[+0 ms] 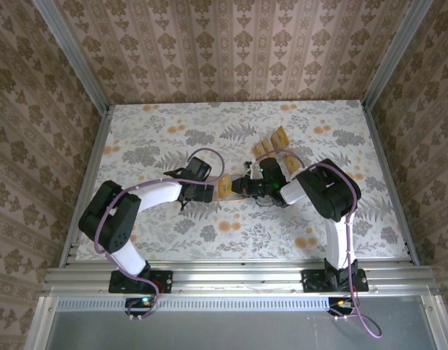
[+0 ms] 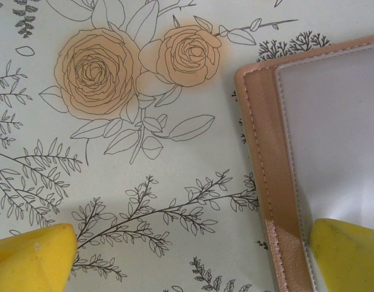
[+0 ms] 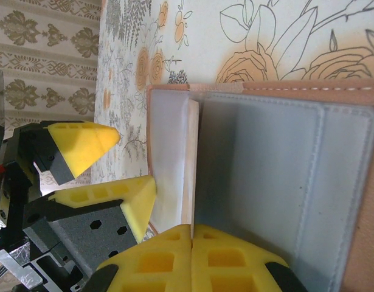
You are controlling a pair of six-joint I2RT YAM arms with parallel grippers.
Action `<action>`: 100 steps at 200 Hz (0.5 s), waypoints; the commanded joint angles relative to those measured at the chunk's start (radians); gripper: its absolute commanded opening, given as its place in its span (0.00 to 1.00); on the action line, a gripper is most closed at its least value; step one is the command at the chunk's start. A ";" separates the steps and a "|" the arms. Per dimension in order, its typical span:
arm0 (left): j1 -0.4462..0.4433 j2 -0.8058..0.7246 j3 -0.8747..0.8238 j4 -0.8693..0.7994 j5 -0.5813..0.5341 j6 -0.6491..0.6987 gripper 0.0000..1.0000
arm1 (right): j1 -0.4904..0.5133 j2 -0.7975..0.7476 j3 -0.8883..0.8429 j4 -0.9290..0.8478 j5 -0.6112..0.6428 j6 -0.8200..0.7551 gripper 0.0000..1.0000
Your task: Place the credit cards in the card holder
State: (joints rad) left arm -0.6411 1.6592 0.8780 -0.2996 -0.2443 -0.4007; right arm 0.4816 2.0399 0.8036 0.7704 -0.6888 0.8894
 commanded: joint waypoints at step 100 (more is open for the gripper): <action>-0.007 0.040 -0.003 -0.064 -0.021 -0.011 1.00 | 0.025 0.083 0.024 -0.169 0.026 -0.022 0.00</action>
State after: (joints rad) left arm -0.6411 1.6611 0.8799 -0.3004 -0.2443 -0.4011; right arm 0.4831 2.0529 0.8349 0.7403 -0.7052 0.8894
